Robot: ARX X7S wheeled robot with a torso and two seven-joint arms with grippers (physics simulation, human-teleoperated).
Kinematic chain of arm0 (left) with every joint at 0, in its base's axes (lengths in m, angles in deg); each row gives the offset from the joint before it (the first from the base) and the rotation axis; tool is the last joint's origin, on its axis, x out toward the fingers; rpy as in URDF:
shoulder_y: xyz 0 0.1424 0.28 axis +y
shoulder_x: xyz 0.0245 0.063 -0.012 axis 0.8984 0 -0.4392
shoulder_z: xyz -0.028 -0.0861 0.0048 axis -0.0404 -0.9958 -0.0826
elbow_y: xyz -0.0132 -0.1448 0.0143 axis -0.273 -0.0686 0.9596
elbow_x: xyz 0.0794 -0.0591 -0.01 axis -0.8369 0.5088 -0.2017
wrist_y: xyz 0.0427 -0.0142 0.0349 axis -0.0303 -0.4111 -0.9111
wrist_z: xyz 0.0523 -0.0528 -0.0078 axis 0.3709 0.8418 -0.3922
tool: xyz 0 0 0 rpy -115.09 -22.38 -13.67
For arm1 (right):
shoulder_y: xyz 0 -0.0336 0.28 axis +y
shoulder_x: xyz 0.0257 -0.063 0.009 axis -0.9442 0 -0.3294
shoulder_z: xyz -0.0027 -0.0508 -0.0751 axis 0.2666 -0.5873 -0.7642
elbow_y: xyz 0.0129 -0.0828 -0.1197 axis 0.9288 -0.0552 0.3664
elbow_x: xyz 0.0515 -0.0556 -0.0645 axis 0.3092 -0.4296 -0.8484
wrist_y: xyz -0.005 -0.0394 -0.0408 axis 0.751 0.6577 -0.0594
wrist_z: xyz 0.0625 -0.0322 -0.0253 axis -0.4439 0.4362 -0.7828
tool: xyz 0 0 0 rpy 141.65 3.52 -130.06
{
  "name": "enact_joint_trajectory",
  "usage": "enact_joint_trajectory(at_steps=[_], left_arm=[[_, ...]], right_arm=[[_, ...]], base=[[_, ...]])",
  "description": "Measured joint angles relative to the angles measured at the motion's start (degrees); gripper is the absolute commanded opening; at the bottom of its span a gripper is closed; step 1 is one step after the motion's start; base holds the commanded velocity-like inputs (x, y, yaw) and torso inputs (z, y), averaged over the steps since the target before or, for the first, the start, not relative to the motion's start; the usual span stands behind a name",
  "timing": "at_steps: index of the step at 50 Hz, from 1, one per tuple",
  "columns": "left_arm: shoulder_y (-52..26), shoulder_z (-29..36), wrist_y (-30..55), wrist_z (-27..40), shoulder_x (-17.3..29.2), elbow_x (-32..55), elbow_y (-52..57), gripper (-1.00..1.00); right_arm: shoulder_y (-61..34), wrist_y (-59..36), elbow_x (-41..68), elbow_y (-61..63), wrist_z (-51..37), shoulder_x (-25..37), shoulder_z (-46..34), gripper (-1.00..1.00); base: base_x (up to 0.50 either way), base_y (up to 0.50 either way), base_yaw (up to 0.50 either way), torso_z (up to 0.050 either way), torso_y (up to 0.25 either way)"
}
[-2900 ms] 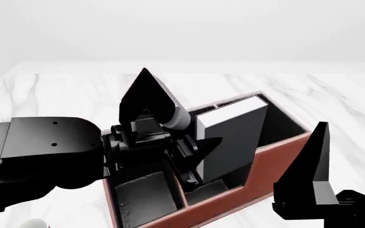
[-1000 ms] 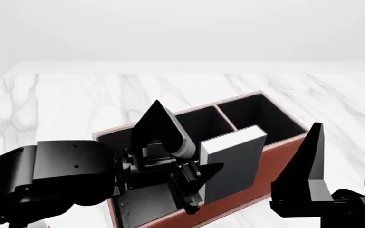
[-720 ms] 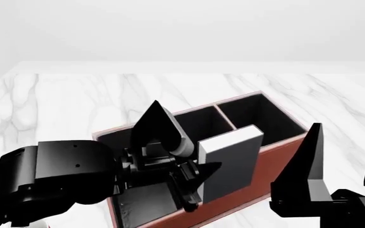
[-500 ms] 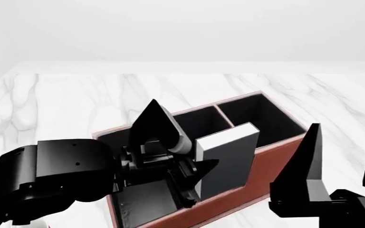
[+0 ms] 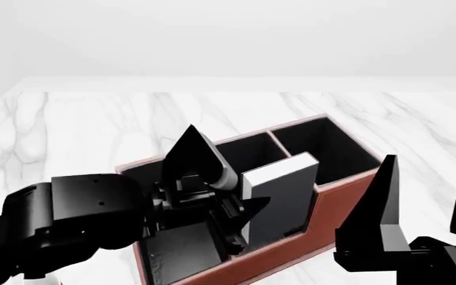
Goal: Pick up the book and place it in the back compartment of the caddy.
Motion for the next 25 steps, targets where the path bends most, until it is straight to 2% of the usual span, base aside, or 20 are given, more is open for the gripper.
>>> enact_joint_trajectory(at_steps=[14,15,25], left_arm=[[0.61,0.15,-1.25,-1.15,-1.24,-2.14,-3.32,-1.00],[0.68,0.19,-1.33,-1.21,-1.36,-2.31,-3.60,1.00],[0.77,-0.42,-1.78,-1.26,-2.21,-3.29,-5.12,1.00]], right_arm=[[-0.07,0.11,0.15,-0.32,-0.07,0.12,-0.22,1.00],[-0.08,0.14,0.17,-0.37,-0.07,0.13,-0.23,1.00],[-0.13,0.30,0.23,-0.72,-0.13,0.19,-0.36,1.00]], base=[[0.00,0.00,0.00,0.000,0.001],[0.00,0.00,0.00,0.000,0.000],[0.00,0.00,0.00,0.001,0.000]])
